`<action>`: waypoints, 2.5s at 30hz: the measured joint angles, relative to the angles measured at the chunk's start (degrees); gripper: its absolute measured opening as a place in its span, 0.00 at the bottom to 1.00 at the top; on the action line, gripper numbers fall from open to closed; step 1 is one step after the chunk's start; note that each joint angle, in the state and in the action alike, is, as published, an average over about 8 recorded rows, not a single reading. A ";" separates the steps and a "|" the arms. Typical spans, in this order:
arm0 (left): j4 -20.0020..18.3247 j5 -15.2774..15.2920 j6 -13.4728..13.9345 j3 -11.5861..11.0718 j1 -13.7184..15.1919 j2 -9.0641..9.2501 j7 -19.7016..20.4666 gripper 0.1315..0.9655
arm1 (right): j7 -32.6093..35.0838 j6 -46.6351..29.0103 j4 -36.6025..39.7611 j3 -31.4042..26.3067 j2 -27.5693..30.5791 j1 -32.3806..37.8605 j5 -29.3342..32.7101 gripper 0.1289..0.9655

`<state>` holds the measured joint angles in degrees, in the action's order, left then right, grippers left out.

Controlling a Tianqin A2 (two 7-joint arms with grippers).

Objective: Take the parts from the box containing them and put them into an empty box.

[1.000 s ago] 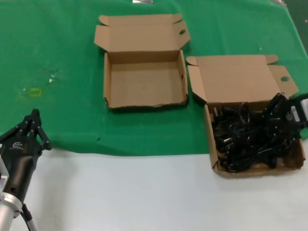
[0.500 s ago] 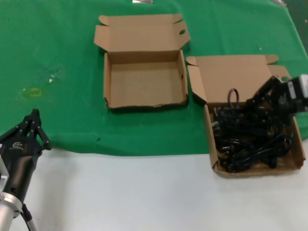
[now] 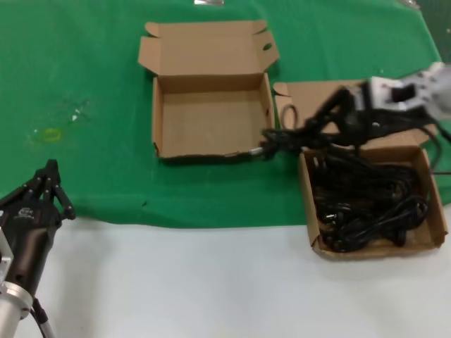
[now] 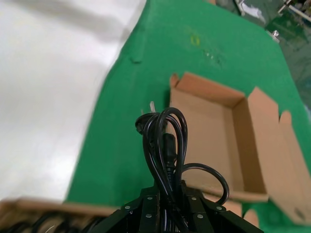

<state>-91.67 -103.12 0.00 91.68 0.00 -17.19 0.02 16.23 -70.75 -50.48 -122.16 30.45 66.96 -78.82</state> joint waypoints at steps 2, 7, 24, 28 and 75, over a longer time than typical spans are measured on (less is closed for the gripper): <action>0.00 0.00 0.00 0.00 0.00 0.00 0.00 0.01 | 1.24 1.35 3.02 -0.48 -2.50 1.31 0.44 0.10; 0.00 0.00 0.00 0.00 0.00 0.00 0.00 0.01 | 5.66 4.65 11.73 -1.21 -8.72 4.70 0.98 0.10; 0.00 0.00 0.00 0.00 0.00 0.00 0.00 0.01 | 26.51 18.45 45.64 2.10 -26.96 16.37 -1.03 0.10; 0.00 0.00 0.00 0.00 0.00 0.00 0.00 0.01 | 27.57 21.35 47.49 2.08 -28.78 16.55 -1.67 0.10; 0.00 0.00 0.00 0.00 0.00 0.00 0.00 0.01 | 22.53 38.23 40.21 -35.54 -30.45 10.51 -38.40 0.31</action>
<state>-91.67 -103.12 0.00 91.68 0.00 -17.19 0.02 38.77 -32.52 -10.27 -157.70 0.00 77.46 -117.22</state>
